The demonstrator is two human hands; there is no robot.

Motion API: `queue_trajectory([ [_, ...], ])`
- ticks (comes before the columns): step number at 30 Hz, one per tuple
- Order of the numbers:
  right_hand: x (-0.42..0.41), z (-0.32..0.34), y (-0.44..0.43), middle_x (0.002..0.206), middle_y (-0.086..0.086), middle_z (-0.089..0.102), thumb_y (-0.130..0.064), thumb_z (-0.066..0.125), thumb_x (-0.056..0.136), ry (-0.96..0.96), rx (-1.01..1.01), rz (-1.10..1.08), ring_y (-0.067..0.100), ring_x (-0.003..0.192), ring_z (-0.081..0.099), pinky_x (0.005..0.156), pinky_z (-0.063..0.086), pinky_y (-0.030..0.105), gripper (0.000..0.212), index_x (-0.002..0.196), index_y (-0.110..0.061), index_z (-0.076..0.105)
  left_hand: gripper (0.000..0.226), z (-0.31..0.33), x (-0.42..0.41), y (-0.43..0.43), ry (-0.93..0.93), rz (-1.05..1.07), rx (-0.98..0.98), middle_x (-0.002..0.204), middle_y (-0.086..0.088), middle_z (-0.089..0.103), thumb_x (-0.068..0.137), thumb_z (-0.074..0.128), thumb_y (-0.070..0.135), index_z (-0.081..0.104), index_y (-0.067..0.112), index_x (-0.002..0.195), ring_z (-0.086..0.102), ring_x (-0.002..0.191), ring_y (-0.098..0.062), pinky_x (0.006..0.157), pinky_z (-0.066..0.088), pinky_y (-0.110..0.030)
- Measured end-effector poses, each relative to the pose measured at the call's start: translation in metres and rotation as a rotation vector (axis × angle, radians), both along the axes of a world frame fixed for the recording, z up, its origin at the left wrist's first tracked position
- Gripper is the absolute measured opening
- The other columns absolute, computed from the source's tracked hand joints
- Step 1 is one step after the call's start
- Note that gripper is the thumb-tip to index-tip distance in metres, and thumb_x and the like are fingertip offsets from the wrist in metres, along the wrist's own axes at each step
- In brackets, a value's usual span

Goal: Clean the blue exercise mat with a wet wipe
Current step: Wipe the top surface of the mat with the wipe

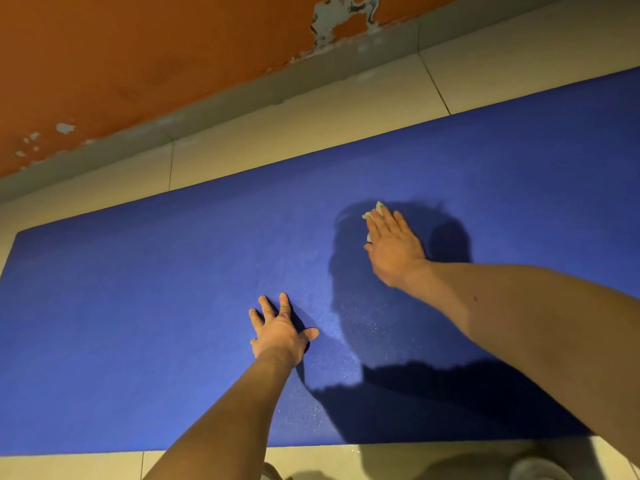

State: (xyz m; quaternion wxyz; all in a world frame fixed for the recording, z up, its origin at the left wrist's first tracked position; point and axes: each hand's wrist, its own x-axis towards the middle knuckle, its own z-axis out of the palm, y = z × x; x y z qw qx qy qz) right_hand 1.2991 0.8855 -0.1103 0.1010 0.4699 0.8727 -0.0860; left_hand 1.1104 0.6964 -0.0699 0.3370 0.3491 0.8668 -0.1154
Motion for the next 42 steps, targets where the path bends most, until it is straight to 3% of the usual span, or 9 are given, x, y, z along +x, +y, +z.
queue_trajectory([
  [5,-0.044,0.002,-0.053,0.167,0.018,-0.015,-0.036,0.019,0.11,0.076,-0.116,-0.034,0.036,0.152,-0.022,0.125,-0.006,0.048,0.067,0.157,0.002,-0.009,0.104,-0.001,0.0,0.0,0.004,0.003,-0.003,0.162,0.003,-0.029,0.088,0.065,0.057,-0.01,0.037,0.157,-0.024,0.15,-0.032,0.116,0.028,-0.059],
  [8,-0.065,0.004,-0.104,0.167,0.015,-0.013,-0.037,0.032,0.109,0.134,-0.172,0.248,0.032,0.153,-0.02,0.126,-0.007,0.044,0.071,0.16,-0.003,-0.004,0.105,-0.001,0.0,-0.001,0.002,0.001,0.003,0.163,0.003,-0.028,0.087,0.064,0.061,-0.009,0.037,0.157,-0.024,0.15,-0.031,0.116,0.027,-0.06],
  [12,-0.057,0.005,-0.1,0.169,0.008,-0.005,-0.033,0.03,0.109,0.086,-0.062,0.533,0.029,0.153,-0.02,0.125,-0.006,0.045,0.065,0.16,-0.006,0.001,0.104,0.0,0.001,-0.003,0.024,-0.009,0.01,0.163,0.003,-0.028,0.088,0.063,0.061,-0.01,0.037,0.158,-0.023,0.15,-0.031,0.115,0.031,-0.058],
  [21,-0.001,0.002,-0.034,0.169,0.01,-0.011,-0.043,0.015,0.108,0.03,-0.086,-0.01,0.028,0.153,-0.022,0.125,-0.008,0.045,0.069,0.159,-0.003,-0.008,0.098,0.008,0.001,-0.009,-0.001,-0.038,0.015,0.163,0.004,-0.026,0.091,0.062,0.057,-0.008,0.037,0.158,-0.022,0.151,-0.029,0.117,0.027,-0.058],
  [24,-0.027,0.001,-0.08,0.167,0.013,-0.015,-0.043,0.017,0.109,0.062,-0.129,0.022,0.034,0.151,-0.026,0.125,-0.007,0.049,0.07,0.157,0.001,-0.01,0.095,0.01,0.0,-0.021,-0.011,-0.04,0.034,0.165,0.006,-0.022,0.093,0.064,0.05,-0.003,0.036,0.159,-0.019,0.152,-0.025,0.118,0.027,-0.055],
  [28,-0.049,0.0,-0.156,0.167,0.013,-0.016,-0.042,0.024,0.109,0.149,-0.148,0.307,0.031,0.15,-0.03,0.125,-0.011,0.046,0.072,0.159,-0.003,-0.008,0.096,0.012,0.005,-0.042,0.009,0.025,0.028,0.165,0.004,-0.019,0.092,0.065,0.051,-0.001,0.035,0.159,-0.016,0.153,-0.025,0.118,0.027,-0.052],
  [32,-0.044,0.001,-0.157,0.169,0.006,-0.009,-0.042,0.031,0.108,0.203,-0.17,0.423,0.024,0.152,-0.024,0.124,-0.013,0.041,0.07,0.161,-0.008,0.0,0.092,0.013,0.013,-0.056,0.032,0.047,0.038,0.166,0.005,-0.017,0.093,0.061,0.052,-0.001,0.034,0.159,-0.014,0.153,-0.025,0.113,0.033,-0.048],
  [37,-0.006,0.002,-0.1,0.169,0.005,-0.01,-0.045,0.018,0.108,0.023,0.006,0.166,0.027,0.153,-0.022,0.125,-0.009,0.047,0.068,0.159,-0.007,-0.008,0.09,0.015,0.019,-0.068,0.05,0.067,0.035,0.166,0.006,-0.012,0.094,0.061,0.052,0.002,0.033,0.16,-0.011,0.153,-0.025,0.111,0.036,-0.05],
  [42,0.007,0.007,-0.085,0.168,0.012,-0.012,-0.045,0.013,0.108,-0.02,-0.056,-0.065,0.032,0.153,-0.021,0.125,-0.007,0.048,0.07,0.158,-0.001,-0.009,0.09,0.017,0.026,-0.087,0.047,0.067,0.038,0.166,0.006,-0.011,0.094,0.061,0.05,0.003,0.032,0.16,-0.009,0.153,-0.023,0.112,0.035,-0.049],
])
